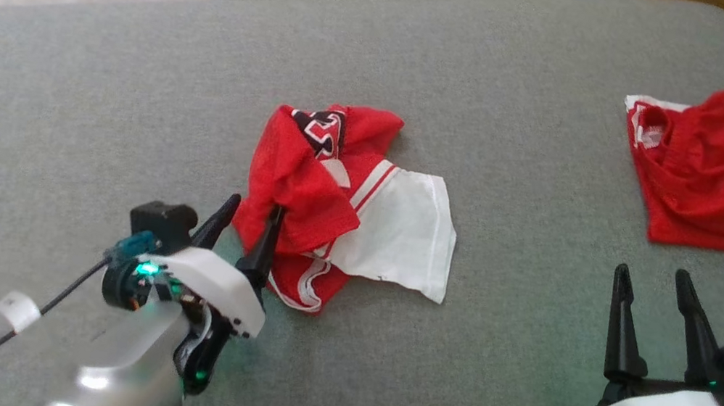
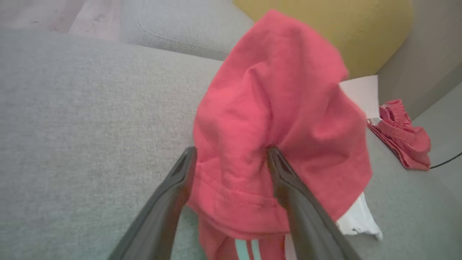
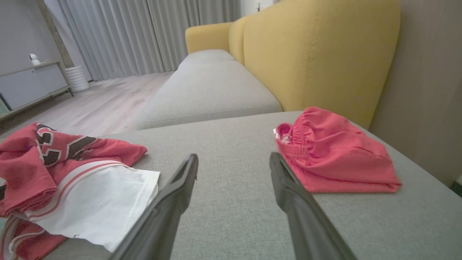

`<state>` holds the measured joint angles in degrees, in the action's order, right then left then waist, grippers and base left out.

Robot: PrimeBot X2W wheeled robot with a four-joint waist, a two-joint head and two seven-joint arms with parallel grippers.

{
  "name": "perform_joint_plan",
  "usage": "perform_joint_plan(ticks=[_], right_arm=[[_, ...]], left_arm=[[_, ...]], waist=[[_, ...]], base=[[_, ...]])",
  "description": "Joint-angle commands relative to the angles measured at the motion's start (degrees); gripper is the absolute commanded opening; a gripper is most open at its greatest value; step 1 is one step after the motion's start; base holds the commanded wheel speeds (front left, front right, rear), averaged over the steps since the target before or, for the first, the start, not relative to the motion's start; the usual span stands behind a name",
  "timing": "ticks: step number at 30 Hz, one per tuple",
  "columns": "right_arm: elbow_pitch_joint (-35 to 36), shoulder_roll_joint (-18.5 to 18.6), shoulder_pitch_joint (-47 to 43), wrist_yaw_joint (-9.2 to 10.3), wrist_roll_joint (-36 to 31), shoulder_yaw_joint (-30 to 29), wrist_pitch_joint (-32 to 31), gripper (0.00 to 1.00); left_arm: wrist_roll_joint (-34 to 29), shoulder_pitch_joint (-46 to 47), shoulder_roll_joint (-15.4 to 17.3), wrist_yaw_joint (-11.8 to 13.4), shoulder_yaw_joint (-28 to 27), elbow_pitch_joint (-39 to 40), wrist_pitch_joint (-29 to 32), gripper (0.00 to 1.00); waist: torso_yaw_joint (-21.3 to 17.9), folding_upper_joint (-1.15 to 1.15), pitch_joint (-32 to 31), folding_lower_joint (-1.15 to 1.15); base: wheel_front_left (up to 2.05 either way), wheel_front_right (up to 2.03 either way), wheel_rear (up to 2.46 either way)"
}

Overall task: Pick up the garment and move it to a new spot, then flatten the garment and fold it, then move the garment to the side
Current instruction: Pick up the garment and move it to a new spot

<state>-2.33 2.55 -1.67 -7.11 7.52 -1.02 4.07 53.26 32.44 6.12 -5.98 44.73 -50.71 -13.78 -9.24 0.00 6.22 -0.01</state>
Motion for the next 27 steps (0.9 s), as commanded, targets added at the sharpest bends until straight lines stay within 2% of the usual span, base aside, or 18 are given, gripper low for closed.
perform_joint_plan(ticks=[1,4,9,18,27], right_arm=[[1.83,0.33,1.77,-0.37,-0.32,1.27,0.34,1.0],[1.67,0.33,1.2,-0.37,-0.57,1.23,0.13,1.0],[1.23,0.33,-0.01,-0.37,-1.3,0.19,0.18,1.0],[-1.31,0.32,-1.72,-0.37,-0.86,-0.28,1.85,1.0],[-4.78,0.32,-3.03,-0.37,-1.44,0.24,3.98,1.0]], left_arm=[[-0.75,3.27,0.3,-0.3,-1.86,0.79,-0.87,1.0],[-3.68,4.25,0.32,-0.6,-1.59,0.49,-1.15,1.0],[-7.79,1.89,0.59,-0.02,-4.14,4.3,-1.19,1.0],[-15.04,-9.03,3.52,4.06,-10.01,14.84,-1.21,1.0],[-17.68,-21.12,6.67,8.81,-17.48,26.58,-1.21,1.0]], waist=[[0.85,0.0,-0.94,0.01],[2.97,0.0,-3.25,0.01],[6.71,0.0,-6.78,0.01],[12.3,0.0,-11.26,0.01],[13.97,0.0,-12.66,0.01]], base=[[0.0,0.0,0.0],[0.0,0.0,0.0],[0.0,0.0,0.0],[0.0,0.0,0.0],[0.0,0.0,0.0]])
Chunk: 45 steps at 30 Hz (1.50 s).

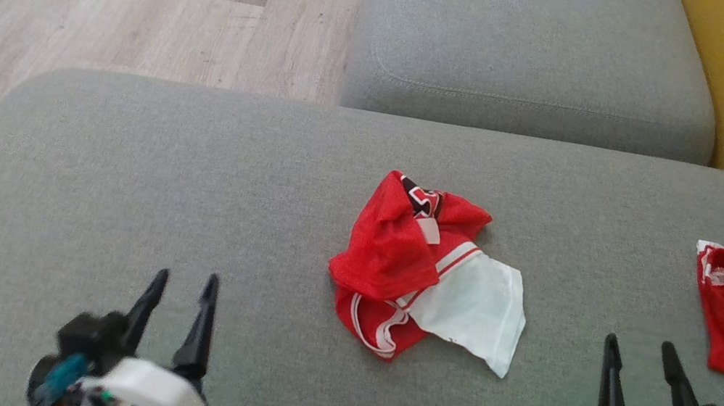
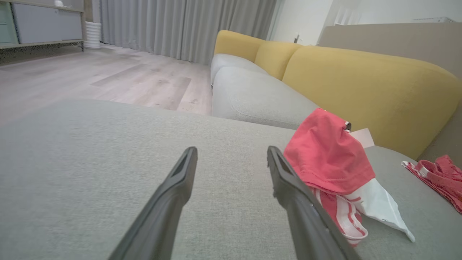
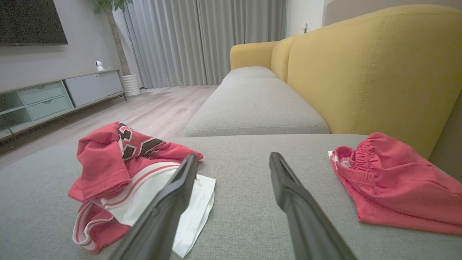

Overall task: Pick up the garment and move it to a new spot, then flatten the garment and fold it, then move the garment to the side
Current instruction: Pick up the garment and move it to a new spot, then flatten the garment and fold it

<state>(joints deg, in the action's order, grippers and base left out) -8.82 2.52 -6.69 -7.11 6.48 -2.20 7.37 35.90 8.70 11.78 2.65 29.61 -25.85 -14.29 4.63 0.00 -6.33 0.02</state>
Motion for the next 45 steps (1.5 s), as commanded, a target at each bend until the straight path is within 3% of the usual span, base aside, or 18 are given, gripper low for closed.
perform_joint_plan(ticks=[1,9,17,45], right_arm=[[1.3,0.36,1.83,-0.37,-0.53,1.63,0.89,1.0],[-1.0,0.36,0.4,-0.37,1.03,2.45,2.43,1.0],[-2.91,0.36,0.86,-0.37,1.28,3.65,3.36,1.0],[-5.12,0.36,2.38,-0.37,1.09,3.99,3.9,1.0]], left_arm=[[-0.65,1.07,1.3,0.78,-3.4,3.45,-0.71,1.0],[-1.66,-9.22,2.67,3.87,-6.71,12.93,-0.71,1.0],[-1.62,-12.01,3.57,5.53,-7.07,17.06,-0.27,1.0],[-1.15,-12.09,4.04,6.91,-6.36,18.76,0.77,1.0]], waist=[[0.13,0.0,-0.17,-0.02],[-0.05,0.0,-0.5,-0.02],[-0.13,0.0,-0.19,-0.02],[0.47,0.0,0.43,-0.02]], base=[[0.0,0.0,0.0],[0.0,0.0,0.0],[0.0,0.0,0.0],[0.0,0.0,0.0]])
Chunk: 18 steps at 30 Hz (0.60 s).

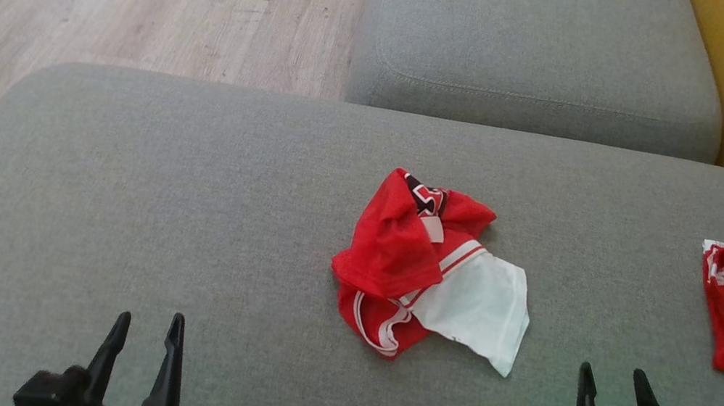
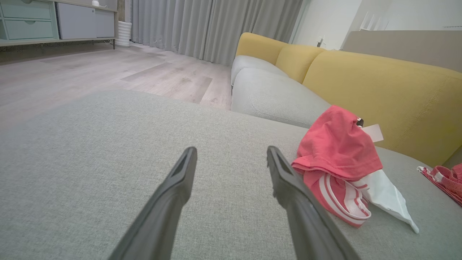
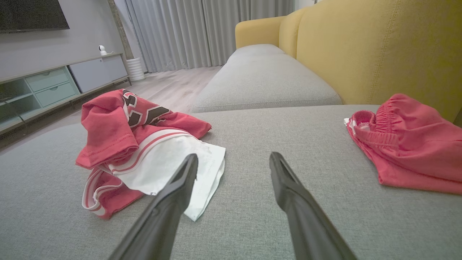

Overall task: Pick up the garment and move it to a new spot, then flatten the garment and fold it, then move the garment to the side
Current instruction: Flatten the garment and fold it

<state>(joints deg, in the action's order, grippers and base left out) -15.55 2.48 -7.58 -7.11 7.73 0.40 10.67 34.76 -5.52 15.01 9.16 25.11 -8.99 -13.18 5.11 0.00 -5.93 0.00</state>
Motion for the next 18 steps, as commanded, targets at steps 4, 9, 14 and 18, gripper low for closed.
perform_joint_plan(ticks=[4,9,14,18], right_arm=[[1.78,0.4,3.6,-0.37,-0.4,1.77,0.55,1.0],[1.95,0.4,6.03,-0.37,-1.58,3.94,-0.04,1.0],[-0.08,0.4,10.62,-0.37,-2.57,6.97,-1.02,1.0],[-4.74,0.4,15.41,-0.37,-3.27,9.77,-2.29,1.0]], left_arm=[[0.09,2.14,0.76,0.55,-1.77,1.96,-0.34,1.0],[-0.05,2.56,0.65,0.62,-1.31,1.78,-0.11,1.0],[-0.31,3.51,0.39,0.47,-0.78,1.7,0.0,1.0],[-0.54,4.24,0.1,0.41,-0.32,1.72,0.05,1.0]], waist=[[-0.1,0.0,0.61,0.0],[1.11,0.0,2.05,0.0],[4.36,0.0,3.96,0.0],[7.57,0.0,5.75,0.0]], base=[[0.0,0.0,0.0],[0.0,0.0,0.0],[0.0,0.0,0.0],[0.0,0.0,0.0]])
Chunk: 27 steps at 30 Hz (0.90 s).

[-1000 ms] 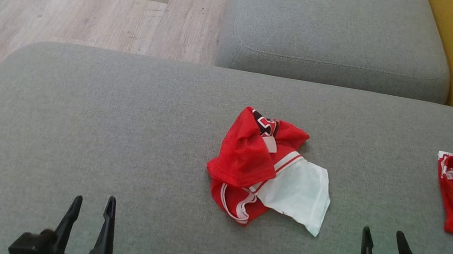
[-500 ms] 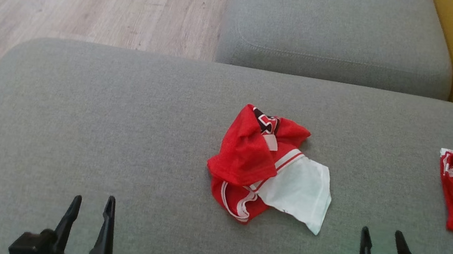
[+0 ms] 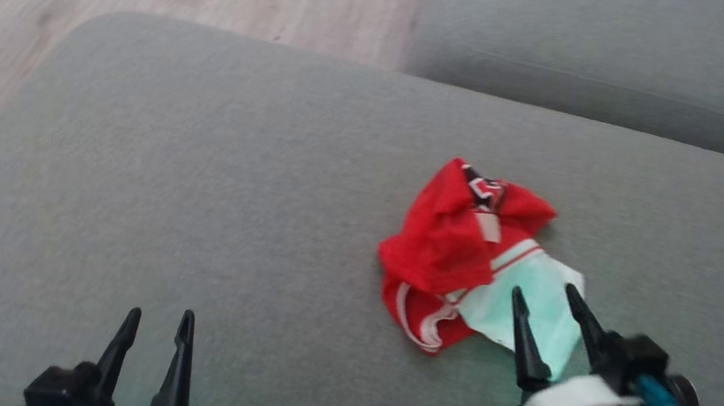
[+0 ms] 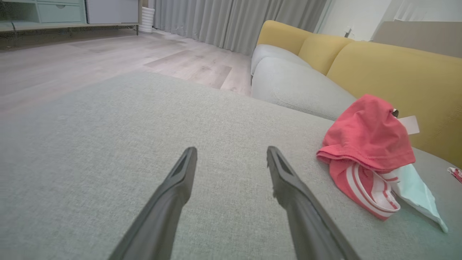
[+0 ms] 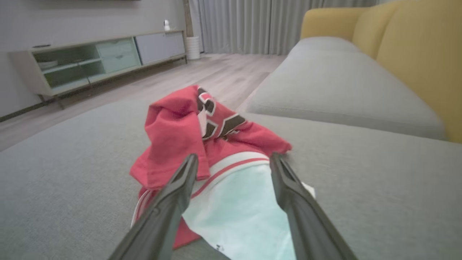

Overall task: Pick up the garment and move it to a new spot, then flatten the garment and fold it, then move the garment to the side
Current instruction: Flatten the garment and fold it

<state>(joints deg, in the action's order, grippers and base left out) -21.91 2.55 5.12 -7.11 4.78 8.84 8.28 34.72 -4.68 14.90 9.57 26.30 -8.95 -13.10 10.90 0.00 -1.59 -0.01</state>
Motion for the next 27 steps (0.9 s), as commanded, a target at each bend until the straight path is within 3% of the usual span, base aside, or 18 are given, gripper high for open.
perform_joint_plan(ticks=[1,9,10,12,13,14,27], right_arm=[[0.07,0.32,3.95,-0.37,-0.35,1.84,-0.09,1.0],[-12.27,0.32,14.4,-0.37,-1.4,2.99,-0.42,1.0],[-13.09,0.32,15.07,-0.37,-1.32,3.09,-0.15,0.66],[-14.23,0.32,16.05,-0.37,-0.74,3.77,0.58,0.31],[-14.58,0.32,16.37,-0.37,-0.26,4.46,0.87,0.04],[-14.68,0.32,16.61,-0.37,0.42,5.28,1.24,0.0],[-7.06,0.32,18.34,-0.37,6.27,15.2,1.35,0.0]], left_arm=[[-0.58,3.61,0.14,-0.09,-1.35,1.63,-0.02,1.0],[-0.87,5.46,-0.99,-0.47,-1.28,0.71,-0.73,1.0],[-0.89,5.59,-1.17,-0.54,-1.3,0.51,-0.83,1.0],[-0.93,5.78,-1.45,-0.73,-1.37,0.14,-1.02,1.0],[-0.97,5.82,-1.57,-0.8,-1.4,-0.05,-1.1,1.0],[-1.01,5.83,-1.67,-0.89,-1.41,-0.23,-1.18,1.0],[-1.26,5.31,-1.92,-1.26,-1.18,-1.26,-1.49,1.0]], waist=[[2.67,0.0,1.91,0.01],[8.99,0.0,7.3,0.01],[9.48,0.0,7.55,0.01],[10.23,0.0,7.76,0.01],[10.48,0.0,7.75,0.01],[10.68,0.0,7.7,0.01],[11.82,0.0,5.56,0.01]], base=[[0.0,0.0,0.0],[0.0,0.0,0.0],[0.0,0.0,0.0],[0.0,0.0,0.0],[0.0,0.0,0.0],[0.0,0.0,0.0],[0.0,0.0,0.0]])
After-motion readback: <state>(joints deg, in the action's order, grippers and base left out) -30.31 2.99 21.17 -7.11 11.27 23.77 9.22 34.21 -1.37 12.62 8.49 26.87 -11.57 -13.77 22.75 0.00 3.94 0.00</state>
